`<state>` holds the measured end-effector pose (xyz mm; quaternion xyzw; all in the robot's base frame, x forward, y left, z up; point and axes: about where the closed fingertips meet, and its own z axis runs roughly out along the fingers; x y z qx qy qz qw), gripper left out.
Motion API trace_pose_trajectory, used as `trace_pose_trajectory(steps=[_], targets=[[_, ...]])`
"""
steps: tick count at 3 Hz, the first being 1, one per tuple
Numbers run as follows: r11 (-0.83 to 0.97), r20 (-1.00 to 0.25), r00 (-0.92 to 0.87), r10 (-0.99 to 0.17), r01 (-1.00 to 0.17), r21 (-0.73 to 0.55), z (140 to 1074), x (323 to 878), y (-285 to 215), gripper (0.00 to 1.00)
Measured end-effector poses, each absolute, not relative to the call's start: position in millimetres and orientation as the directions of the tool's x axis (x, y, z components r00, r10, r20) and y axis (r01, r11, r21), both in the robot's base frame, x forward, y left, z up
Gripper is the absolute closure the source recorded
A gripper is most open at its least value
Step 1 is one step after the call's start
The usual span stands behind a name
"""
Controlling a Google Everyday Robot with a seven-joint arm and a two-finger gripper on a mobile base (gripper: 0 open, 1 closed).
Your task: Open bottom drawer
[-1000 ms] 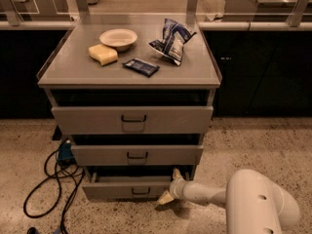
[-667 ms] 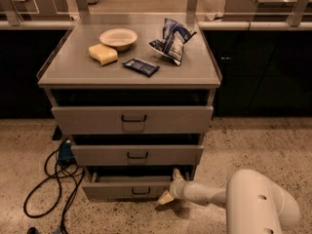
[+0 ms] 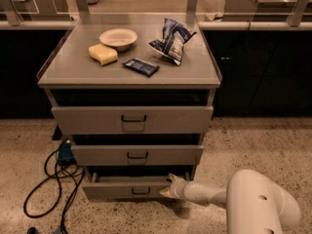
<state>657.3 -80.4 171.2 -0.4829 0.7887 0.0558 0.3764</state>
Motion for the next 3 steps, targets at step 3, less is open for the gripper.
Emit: trace_pose_trajectory(steps=[3], targets=[[0.527, -0.648, -0.250, -0.720, -0.804, -0.275, 171.2, 657.3, -80.3, 1.00]])
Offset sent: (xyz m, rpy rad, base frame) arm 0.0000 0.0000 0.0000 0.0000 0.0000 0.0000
